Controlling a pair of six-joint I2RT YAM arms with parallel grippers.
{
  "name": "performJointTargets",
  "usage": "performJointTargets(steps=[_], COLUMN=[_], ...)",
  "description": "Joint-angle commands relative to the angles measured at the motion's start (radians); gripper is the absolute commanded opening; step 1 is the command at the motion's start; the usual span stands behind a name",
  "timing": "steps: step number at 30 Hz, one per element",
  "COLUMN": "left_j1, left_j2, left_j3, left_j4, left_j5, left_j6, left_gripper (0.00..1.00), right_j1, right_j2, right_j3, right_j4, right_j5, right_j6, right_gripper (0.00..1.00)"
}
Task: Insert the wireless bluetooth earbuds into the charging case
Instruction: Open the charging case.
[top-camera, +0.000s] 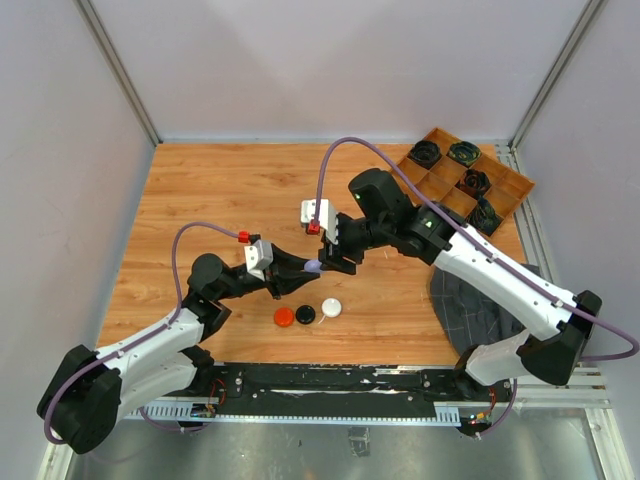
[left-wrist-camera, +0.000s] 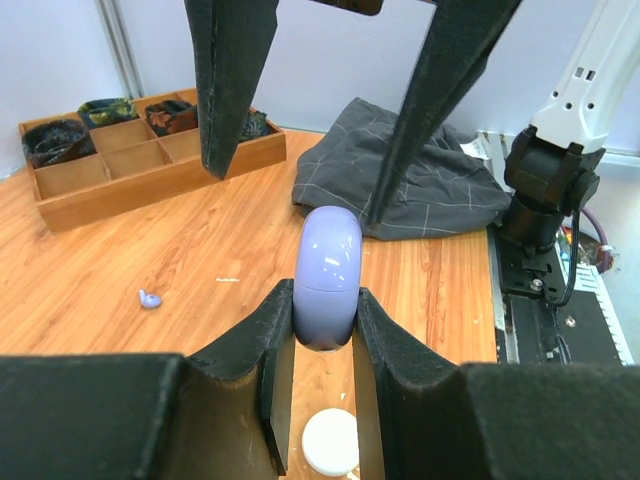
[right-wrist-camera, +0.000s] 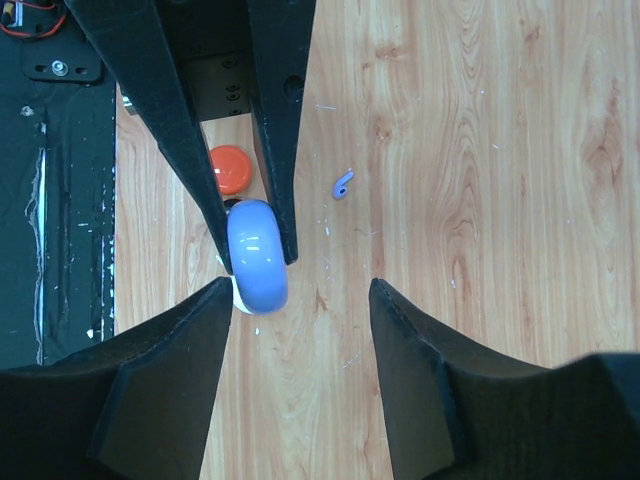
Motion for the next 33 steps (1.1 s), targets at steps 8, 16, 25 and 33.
performJointTargets(steps=[8,16,25,33], left_j1=[-0.003,-0.002,-0.002,-0.002], left_j2=[-0.011,-0.010,-0.029,-0.030], left_j3=[0.006,-0.001,-0.006,-0.007], left_j4=[0.027,0.027,-0.010,-0.019], left_j5=[0.001,0.040,0.058,0.051], left_j6=[-0.009,0.006,0.047,0.054], left_gripper=[0.00,0.00,0.00,0.00], right_j1=[0.026,0.025,0.024,0.023], right_j2=[0.015,-0.010,-0.048,-0.056], right_j3=[-0.048,-0.051,-0.056,-0.060], right_j4=[0.067,0.091,0.124,0.131], right_j5=[0.017,0.106,0.143,0.166], right_j6=[0.036,0.042,0.050,0.057], right_gripper=[0.60,0.60,0.60,0.61])
